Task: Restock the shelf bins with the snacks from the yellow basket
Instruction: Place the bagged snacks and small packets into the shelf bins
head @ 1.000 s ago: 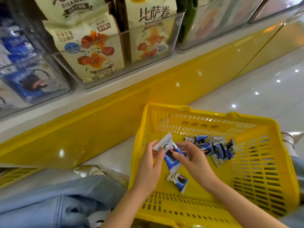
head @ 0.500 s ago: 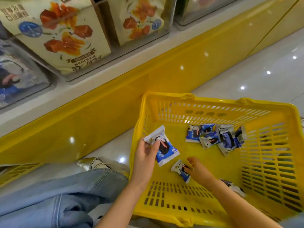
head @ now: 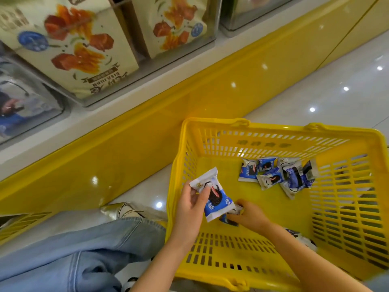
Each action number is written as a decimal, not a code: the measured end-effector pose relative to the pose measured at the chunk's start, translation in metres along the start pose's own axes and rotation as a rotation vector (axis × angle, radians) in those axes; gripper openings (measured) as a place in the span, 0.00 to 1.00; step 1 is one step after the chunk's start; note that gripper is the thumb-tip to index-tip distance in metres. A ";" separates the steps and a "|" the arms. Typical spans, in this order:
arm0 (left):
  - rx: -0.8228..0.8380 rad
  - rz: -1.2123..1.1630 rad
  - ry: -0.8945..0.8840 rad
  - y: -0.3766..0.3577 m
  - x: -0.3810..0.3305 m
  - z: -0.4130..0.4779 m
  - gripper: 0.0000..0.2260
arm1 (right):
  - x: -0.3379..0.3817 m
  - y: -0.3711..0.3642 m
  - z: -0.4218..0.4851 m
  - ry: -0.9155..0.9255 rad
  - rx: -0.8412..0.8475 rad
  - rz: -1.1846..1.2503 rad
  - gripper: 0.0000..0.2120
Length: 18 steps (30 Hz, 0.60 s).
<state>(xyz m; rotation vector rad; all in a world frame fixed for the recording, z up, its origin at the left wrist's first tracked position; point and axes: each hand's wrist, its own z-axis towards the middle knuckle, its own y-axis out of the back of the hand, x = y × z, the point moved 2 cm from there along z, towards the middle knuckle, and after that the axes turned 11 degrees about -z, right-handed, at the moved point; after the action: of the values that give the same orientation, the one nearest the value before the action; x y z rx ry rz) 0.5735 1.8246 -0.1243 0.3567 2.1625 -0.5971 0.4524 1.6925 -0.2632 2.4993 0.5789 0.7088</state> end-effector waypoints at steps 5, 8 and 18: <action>0.090 -0.027 0.047 0.010 -0.011 -0.013 0.16 | 0.039 0.062 -0.039 0.134 -0.135 0.320 0.11; 0.150 -0.011 -0.008 0.017 -0.029 -0.020 0.18 | 0.066 0.094 -0.067 0.223 -0.170 0.426 0.11; 0.146 0.299 -0.427 0.078 -0.135 -0.061 0.10 | 0.197 0.161 -0.159 0.511 -0.325 0.412 0.09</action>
<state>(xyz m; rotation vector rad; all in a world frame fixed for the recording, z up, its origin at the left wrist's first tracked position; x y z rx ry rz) 0.6495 1.9169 -0.0074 0.5640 1.6255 -0.5990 0.5568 1.7159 0.0165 2.1426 0.0859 1.4899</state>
